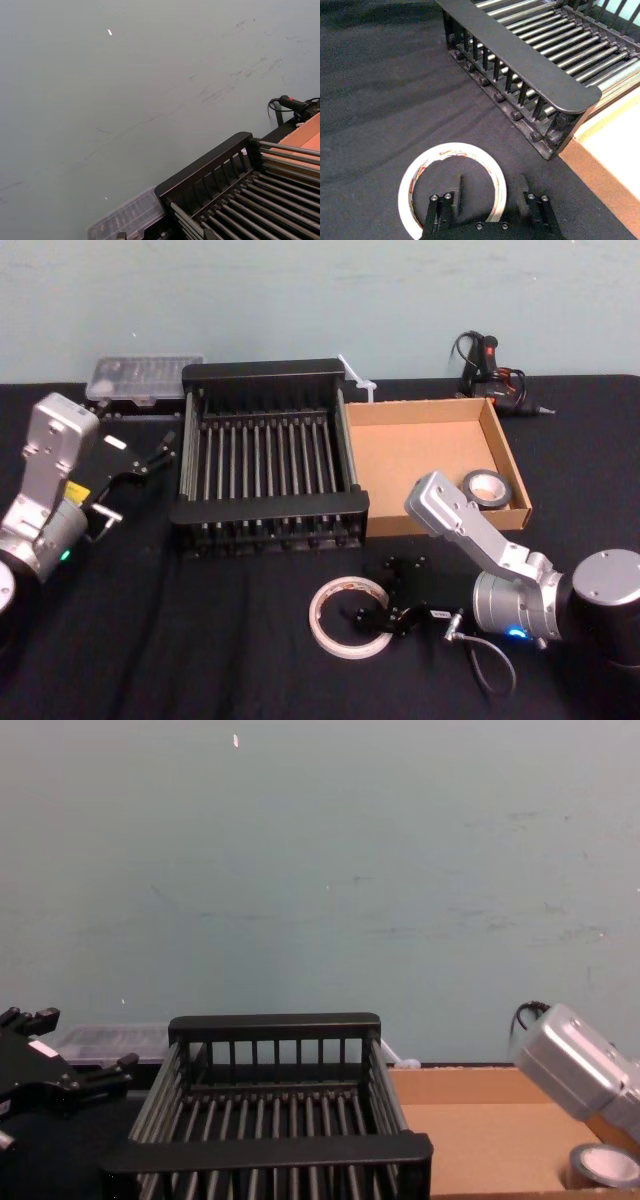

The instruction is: Pick up the white tape and place it into the black box , Pick up the silver tape and place it into the brown box.

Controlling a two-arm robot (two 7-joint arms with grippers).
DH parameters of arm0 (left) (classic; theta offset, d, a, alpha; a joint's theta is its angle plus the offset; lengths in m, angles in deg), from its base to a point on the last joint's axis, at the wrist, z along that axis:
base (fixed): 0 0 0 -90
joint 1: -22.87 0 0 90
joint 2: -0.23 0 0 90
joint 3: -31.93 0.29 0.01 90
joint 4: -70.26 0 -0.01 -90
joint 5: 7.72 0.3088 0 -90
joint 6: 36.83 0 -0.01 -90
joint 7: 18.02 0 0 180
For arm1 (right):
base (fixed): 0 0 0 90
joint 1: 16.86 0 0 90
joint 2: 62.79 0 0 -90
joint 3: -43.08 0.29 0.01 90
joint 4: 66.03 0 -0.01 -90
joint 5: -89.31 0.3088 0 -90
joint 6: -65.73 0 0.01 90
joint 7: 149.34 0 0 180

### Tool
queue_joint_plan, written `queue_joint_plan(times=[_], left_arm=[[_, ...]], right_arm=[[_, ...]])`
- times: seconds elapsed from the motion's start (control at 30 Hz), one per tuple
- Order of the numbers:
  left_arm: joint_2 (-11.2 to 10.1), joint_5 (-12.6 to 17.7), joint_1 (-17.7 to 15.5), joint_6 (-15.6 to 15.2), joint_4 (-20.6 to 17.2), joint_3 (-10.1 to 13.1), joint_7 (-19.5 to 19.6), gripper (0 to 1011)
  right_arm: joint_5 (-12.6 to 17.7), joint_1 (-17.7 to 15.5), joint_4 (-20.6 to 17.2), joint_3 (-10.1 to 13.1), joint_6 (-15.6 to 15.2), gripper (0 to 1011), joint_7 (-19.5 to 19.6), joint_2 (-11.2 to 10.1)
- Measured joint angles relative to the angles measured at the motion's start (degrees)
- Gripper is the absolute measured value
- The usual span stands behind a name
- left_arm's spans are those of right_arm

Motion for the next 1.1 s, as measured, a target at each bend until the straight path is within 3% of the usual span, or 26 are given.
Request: queue_joint_plan(times=[0.63,1.1], left_arm=[[0.0,0.0,0.0,0.0,0.0,0.0,0.0,1001],[0.0,0.0,0.0,0.0,0.0,0.0,0.0,1001]], right_arm=[[-0.01,0.0,0.0,0.0,0.0,107,0.0,0.0],[-0.01,0.0,0.0,-0.01,0.0,101,0.0,0.0]])
